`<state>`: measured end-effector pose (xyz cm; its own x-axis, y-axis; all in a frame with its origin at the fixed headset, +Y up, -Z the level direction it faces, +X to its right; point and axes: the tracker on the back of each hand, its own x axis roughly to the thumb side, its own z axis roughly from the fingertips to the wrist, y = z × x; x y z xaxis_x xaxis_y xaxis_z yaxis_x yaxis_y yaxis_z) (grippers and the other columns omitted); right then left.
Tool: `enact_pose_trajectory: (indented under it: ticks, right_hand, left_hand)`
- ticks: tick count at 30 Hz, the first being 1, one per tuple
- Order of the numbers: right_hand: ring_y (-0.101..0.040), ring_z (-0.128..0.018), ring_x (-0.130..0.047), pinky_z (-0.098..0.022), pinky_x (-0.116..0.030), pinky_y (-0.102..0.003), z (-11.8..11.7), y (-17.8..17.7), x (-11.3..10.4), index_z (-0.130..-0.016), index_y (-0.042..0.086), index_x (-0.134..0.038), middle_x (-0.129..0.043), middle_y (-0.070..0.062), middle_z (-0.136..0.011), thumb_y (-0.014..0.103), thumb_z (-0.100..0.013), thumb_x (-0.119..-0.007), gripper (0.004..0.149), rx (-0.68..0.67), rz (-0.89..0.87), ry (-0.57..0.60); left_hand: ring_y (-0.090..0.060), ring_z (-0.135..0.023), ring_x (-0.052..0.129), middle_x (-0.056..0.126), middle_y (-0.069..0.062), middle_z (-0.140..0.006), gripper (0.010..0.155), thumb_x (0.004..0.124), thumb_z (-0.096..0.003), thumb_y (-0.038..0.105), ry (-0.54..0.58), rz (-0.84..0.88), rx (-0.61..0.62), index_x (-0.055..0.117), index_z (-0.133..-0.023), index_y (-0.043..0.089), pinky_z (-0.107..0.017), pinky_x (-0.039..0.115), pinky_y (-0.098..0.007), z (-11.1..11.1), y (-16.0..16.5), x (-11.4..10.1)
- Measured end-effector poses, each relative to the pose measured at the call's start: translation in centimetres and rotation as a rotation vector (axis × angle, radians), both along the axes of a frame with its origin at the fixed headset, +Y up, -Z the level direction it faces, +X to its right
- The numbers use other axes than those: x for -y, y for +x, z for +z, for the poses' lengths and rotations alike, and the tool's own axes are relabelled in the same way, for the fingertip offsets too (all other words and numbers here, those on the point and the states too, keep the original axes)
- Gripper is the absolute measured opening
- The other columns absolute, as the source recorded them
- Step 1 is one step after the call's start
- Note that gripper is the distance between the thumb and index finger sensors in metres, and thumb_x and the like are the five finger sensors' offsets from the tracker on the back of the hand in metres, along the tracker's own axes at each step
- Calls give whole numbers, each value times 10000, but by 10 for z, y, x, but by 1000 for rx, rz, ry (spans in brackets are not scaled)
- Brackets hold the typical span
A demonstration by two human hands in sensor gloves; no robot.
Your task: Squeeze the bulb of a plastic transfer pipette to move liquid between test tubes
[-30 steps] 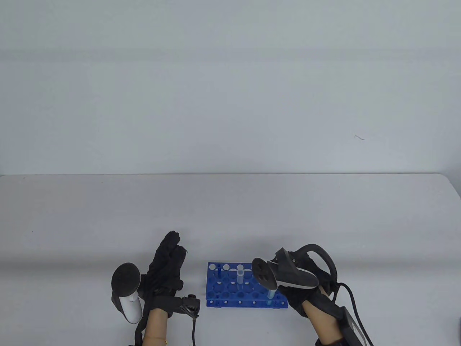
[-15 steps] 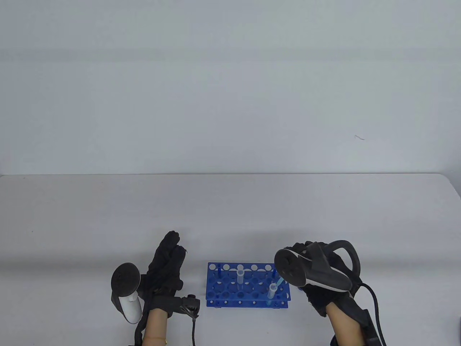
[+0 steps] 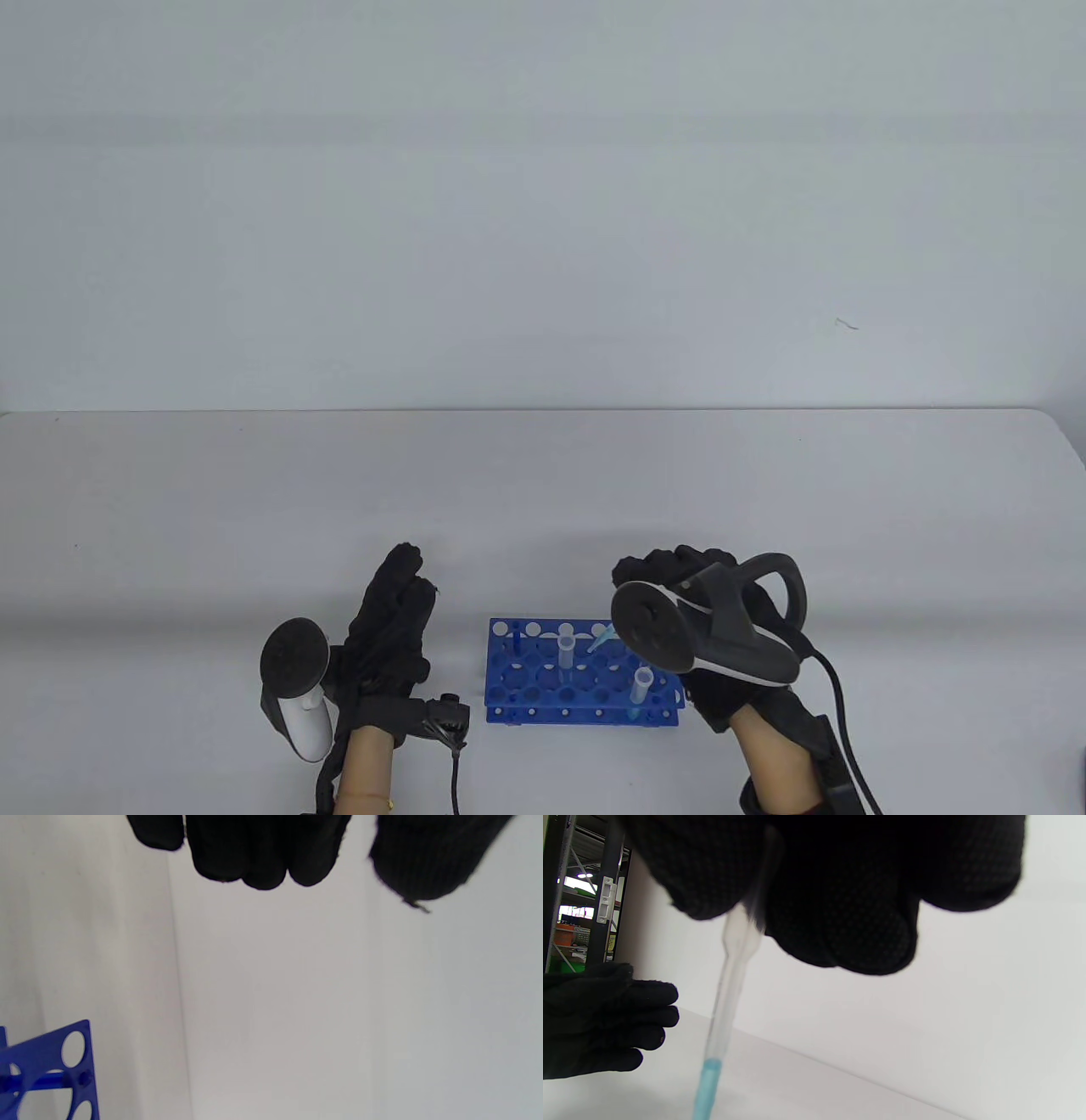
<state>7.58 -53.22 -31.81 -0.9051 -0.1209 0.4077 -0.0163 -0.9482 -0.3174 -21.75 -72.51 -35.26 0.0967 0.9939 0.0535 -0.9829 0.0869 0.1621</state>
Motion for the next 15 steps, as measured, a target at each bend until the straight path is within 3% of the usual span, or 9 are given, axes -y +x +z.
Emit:
enact_pose_trajectory:
  ticks: [6, 15]
  right_hand:
    - [-155, -375, -1035, -356, -854, -383, -12, -26, 15, -718, 211, -904, -1042, 2, -555, 371, -287, -860, 462, 8, 66, 9]
    - [-152, -379, -1034, -357, -854, -381, -18, -35, 32, -722, 215, -899, -1039, 5, -558, 372, -288, -856, 463, 7, 119, 18]
  left_hand:
    - [-203, -1077, 509, 498, 66, -1216, 768, 679, -434, 672, 7, 8, 10, 480, -1115, 377, -865, 429, -504, -1, 1, 0]
    - [-205, -1076, 511, 499, 64, -1215, 769, 681, -434, 671, 9, 7, 9, 481, -1114, 375, -864, 429, -504, -1, 1, 0]
